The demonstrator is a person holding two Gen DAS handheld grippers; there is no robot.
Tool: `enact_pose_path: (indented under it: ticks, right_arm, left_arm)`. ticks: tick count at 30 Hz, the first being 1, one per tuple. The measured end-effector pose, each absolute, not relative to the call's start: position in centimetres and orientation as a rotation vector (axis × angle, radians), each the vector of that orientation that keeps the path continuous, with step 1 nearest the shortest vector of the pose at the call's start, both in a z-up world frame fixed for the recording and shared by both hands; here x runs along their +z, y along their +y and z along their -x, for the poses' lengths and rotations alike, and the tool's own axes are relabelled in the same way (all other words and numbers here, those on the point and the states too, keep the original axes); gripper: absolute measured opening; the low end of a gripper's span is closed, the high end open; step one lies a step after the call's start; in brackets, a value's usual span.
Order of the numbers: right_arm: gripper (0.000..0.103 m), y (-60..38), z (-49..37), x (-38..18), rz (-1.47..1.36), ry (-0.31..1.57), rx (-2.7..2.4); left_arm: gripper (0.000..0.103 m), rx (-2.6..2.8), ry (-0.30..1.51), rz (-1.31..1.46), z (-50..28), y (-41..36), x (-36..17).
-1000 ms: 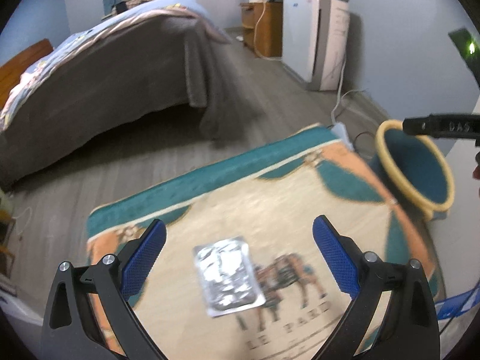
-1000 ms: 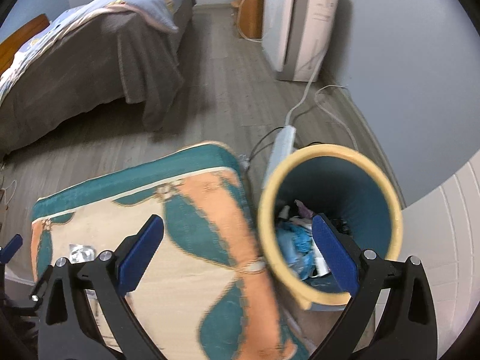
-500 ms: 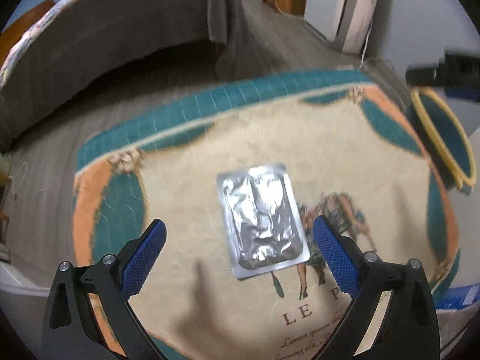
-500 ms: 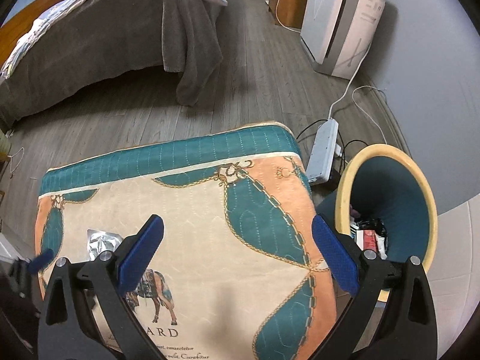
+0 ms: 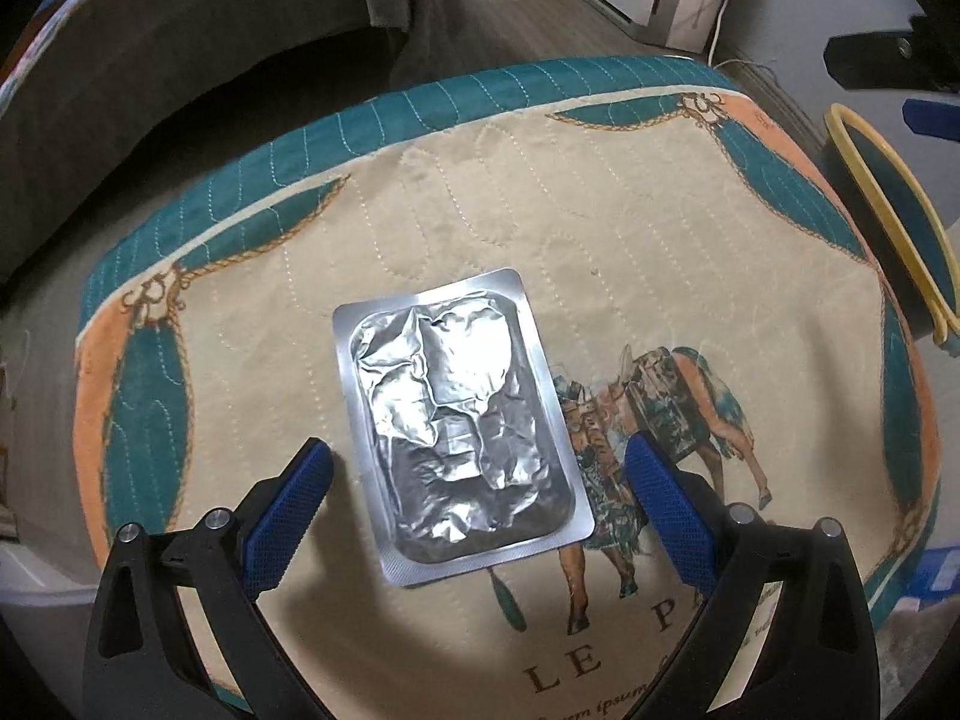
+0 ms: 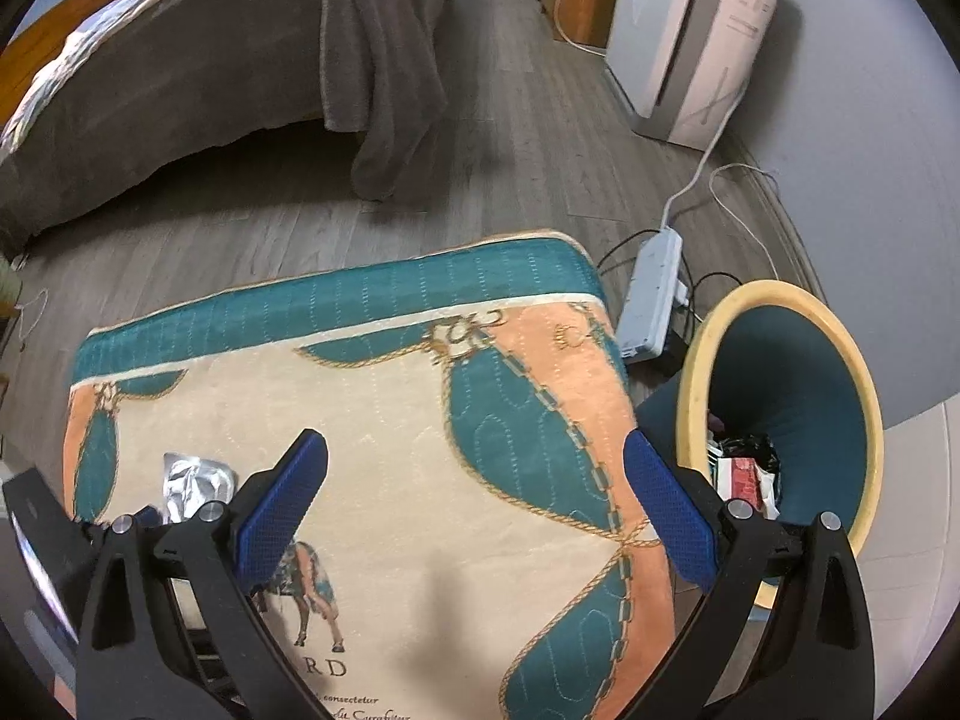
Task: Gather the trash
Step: 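Grasp the foil blister pack with the left tool, then carry the foil blister pack over the bin and open the left tool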
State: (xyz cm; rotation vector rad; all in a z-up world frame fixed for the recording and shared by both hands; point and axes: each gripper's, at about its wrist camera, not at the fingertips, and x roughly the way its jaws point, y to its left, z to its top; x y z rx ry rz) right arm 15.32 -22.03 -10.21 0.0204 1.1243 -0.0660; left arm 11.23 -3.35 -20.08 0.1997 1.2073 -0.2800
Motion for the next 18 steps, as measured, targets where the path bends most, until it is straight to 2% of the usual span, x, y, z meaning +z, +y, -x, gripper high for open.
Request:
enact_pose_path:
  ticks: [6,8,10,11,18]
  right_arm:
    - [0.097,-21.1,-15.2,-9.3,-0.015,1.102,-0.018]
    - [0.097,-21.3,-15.1,-8.8,-0.013,1.089,-0.017]
    - [0.097,-21.7,-15.1,-8.4,-0.015,1.080,-0.021]
    - [0.097,-22.1,-15.0,-8.2,-0.018,1.076,-0.026]
    - [0.097,-23.8,-14.3,-7.5,-0.027,1.065,-0.054]
  left_arm:
    - [0.096,-0.278,1.202,-0.215,-11.9,-3.6,-20.3]
    - [0.090,-0.278,1.196,-0.217,-11.6,-3.4,-20.1]
    - [0.075,-0.268,1.188,-0.214,-11.6,-3.2,-19.7]
    - [0.073,-0.264,1.188,-0.211,-11.5,-3.4,-19.6]
    - [0.072,-0.274,1.172,-0.254,-11.1,-4.2,-18.9]
